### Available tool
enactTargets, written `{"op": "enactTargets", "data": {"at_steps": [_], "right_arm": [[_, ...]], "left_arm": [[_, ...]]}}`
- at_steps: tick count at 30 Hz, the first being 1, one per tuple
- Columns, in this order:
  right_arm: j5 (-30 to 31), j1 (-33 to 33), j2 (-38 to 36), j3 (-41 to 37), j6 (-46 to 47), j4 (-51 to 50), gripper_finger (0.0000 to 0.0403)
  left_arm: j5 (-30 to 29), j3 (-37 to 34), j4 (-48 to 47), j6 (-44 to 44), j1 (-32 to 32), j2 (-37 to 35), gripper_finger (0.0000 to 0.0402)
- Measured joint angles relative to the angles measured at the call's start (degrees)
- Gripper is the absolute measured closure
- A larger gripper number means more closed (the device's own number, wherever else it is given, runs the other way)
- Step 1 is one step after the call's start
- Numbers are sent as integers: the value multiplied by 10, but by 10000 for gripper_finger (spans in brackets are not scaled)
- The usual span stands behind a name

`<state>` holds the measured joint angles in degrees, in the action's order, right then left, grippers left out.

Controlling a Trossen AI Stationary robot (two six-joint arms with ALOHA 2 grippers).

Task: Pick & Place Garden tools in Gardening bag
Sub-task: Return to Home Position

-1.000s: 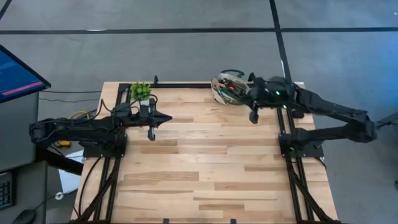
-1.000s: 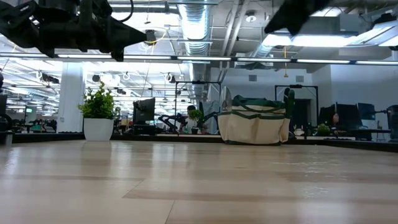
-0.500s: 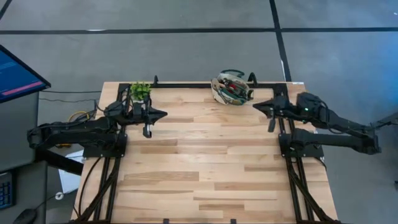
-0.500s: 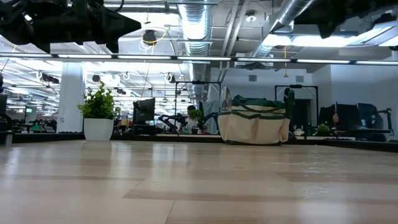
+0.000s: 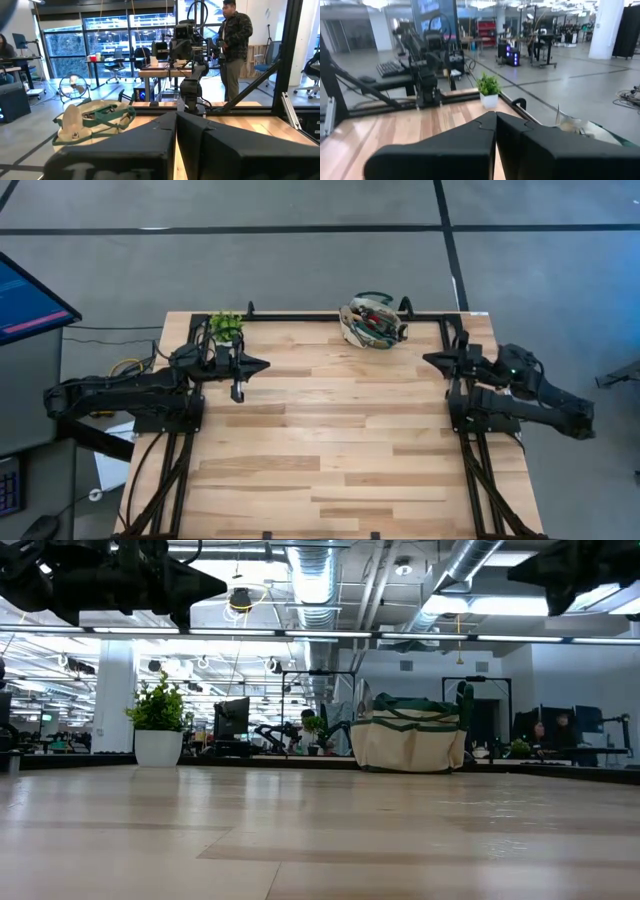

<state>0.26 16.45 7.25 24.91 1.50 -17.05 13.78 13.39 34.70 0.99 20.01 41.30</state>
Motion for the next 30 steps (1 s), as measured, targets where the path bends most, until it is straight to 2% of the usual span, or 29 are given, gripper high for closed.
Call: {"op": "enactTargets", "data": {"at_steps": [5,21,27,30], "right_arm": [[0,0,-68,-32,15,-1,403],[18,-27,-70,-65,-25,44,403],[22,-33,-70,-65,-32,42,403],[22,-33,-70,-65,-35,43,403]], "left_arm": [[0,0,0,0,0,0,399],[0,0,-1,1,3,-4,399],[2,0,-18,1,48,-4,399],[35,0,-24,0,83,-4,399]]}}
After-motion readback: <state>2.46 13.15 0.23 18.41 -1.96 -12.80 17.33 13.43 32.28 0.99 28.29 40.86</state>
